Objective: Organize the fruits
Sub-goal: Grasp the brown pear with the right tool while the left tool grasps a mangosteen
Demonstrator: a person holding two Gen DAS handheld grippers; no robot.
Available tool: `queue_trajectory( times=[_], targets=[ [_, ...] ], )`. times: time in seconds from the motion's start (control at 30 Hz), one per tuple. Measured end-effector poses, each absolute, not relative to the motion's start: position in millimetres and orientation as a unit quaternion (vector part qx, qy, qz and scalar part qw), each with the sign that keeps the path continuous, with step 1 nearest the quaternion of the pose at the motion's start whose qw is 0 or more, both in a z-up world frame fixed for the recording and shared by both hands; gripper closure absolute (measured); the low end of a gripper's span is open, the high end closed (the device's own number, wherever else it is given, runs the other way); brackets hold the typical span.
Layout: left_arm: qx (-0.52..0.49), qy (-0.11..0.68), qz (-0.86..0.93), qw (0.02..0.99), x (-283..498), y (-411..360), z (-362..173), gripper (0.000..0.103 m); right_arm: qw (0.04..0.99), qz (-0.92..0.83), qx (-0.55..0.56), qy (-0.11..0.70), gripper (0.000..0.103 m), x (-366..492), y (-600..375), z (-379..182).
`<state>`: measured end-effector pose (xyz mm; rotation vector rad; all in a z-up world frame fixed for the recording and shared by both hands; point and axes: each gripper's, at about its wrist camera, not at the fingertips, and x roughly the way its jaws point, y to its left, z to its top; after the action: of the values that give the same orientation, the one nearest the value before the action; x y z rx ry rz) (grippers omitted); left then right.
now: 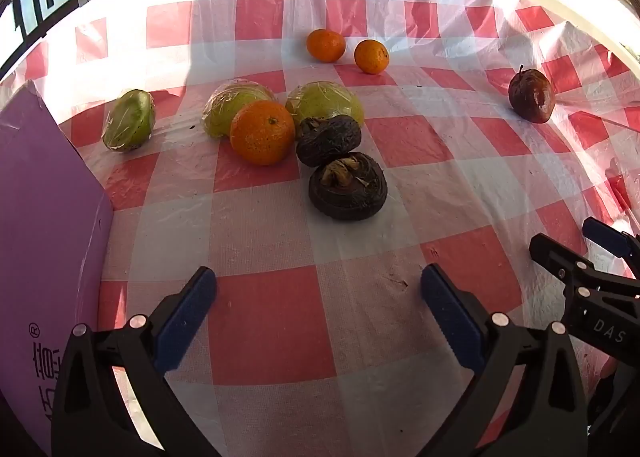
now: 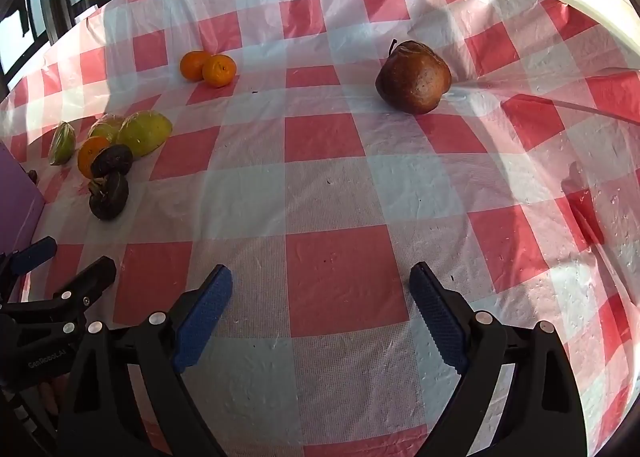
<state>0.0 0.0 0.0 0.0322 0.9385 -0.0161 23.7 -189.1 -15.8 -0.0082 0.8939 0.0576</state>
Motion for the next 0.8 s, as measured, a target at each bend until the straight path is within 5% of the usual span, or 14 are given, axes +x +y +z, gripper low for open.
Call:
queue_trajectory(
  times=[0.43,0.8],
  targets=[
    [-0.001,0.470,0.019,0.882,18.0,-4.2,1.4,0.001,0.895,0.049,-0.051,0.440,0.016,40.5,-191.8,-9.3],
    [-0.011,0.478,0.039,0.878,64.8,-20.0,2.2,0.001,0.884,-0.011,0.019,0.467,0.016,156.1,-256.1,0.1]
  ],
)
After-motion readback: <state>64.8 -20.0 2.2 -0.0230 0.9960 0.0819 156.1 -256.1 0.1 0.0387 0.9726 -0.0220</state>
